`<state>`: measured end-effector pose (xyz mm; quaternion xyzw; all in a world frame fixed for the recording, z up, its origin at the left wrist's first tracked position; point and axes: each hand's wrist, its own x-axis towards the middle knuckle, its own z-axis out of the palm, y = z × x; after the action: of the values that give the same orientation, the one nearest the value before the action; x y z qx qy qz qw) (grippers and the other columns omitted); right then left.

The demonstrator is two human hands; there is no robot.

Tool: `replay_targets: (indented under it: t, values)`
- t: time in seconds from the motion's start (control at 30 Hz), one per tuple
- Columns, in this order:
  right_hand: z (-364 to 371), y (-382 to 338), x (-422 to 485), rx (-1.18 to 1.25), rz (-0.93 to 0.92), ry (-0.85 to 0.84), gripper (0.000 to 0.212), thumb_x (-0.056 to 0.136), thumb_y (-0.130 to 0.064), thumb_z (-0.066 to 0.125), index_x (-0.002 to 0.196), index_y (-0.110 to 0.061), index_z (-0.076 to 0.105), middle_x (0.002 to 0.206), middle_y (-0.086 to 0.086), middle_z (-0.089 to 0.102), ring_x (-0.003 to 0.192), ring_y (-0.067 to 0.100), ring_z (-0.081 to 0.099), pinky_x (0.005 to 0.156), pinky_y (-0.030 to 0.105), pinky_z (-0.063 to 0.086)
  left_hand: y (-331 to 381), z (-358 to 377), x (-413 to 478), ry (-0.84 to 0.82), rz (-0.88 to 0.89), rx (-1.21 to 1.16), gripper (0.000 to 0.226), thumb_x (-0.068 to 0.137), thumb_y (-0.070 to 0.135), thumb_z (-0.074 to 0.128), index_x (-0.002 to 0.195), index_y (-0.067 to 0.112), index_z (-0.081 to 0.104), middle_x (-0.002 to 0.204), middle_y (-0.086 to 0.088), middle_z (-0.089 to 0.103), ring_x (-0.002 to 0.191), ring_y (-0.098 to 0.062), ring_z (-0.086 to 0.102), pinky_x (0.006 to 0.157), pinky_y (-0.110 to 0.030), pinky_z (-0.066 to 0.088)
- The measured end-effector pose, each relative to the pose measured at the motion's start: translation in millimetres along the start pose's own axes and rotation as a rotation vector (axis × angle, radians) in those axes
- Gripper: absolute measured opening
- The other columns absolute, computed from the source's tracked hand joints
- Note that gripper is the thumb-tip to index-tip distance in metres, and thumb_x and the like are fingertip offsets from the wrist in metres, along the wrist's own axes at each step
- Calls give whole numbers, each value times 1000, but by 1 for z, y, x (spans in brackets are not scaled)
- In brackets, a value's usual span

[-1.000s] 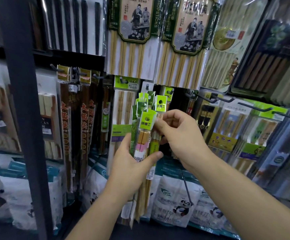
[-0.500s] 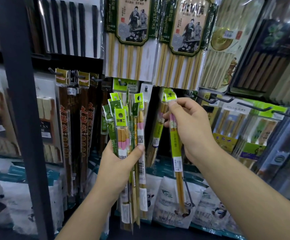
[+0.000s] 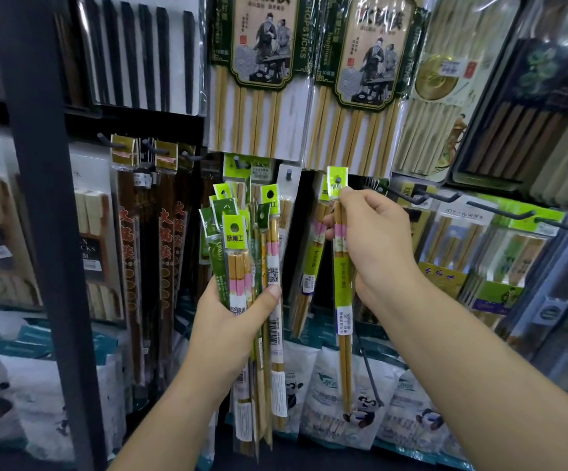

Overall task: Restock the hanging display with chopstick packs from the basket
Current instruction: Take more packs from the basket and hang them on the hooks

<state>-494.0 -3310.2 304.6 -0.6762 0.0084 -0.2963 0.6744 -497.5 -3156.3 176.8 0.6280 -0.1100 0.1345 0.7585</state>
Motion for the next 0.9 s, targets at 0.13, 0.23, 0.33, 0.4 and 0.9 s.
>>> replay_targets:
  t: [0.13, 0.23, 0.33, 0.4, 0.9]
  values:
    - [-1, 8, 3, -30, 11, 16, 29, 98, -19, 59, 81, 5, 65, 62, 1, 67, 56, 10, 59, 51, 20, 50, -1, 1, 0, -1, 13, 4, 34, 77, 49, 82, 109, 45, 69, 109, 18, 76, 103, 0, 71, 91, -31, 49]
    - [-1, 14, 8, -123, -5, 21, 41, 100, -26, 59, 70, 2, 57, 56, 1, 53, 56, 14, 48, 59, 24, 50, -1, 1, 1, 0, 11, 2, 32, 81, 45, 83, 110, 41, 70, 109, 16, 77, 103, -3, 71, 93, -35, 50]
    - [4, 18, 15, -217, -14, 37, 53, 103, -29, 58, 54, -15, 43, 42, -13, 33, 43, 7, 35, 51, 13, 42, -1, 3, 1, -2, 13, 3, 26, 85, 36, 82, 105, 44, 70, 107, 16, 77, 101, -3, 72, 91, -35, 51]
    - [6, 22, 20, -253, 6, 52, 53, 103, -30, 58, 54, -20, 44, 40, -16, 34, 41, 3, 36, 55, 18, 40, 0, 4, 0, -16, 20, 23, 28, 88, 27, 81, 101, 49, 69, 104, 18, 77, 97, 0, 72, 87, -31, 50]
    - [0, 10, -18, -225, -198, -187, 24, 102, -25, 59, 82, -24, 72, 81, 5, 72, 76, 15, 67, 68, 30, 54, -2, 9, -4, -75, 40, 54, 38, 76, 32, 87, 110, 29, 71, 102, 10, 79, 97, -9, 74, 85, -31, 54]
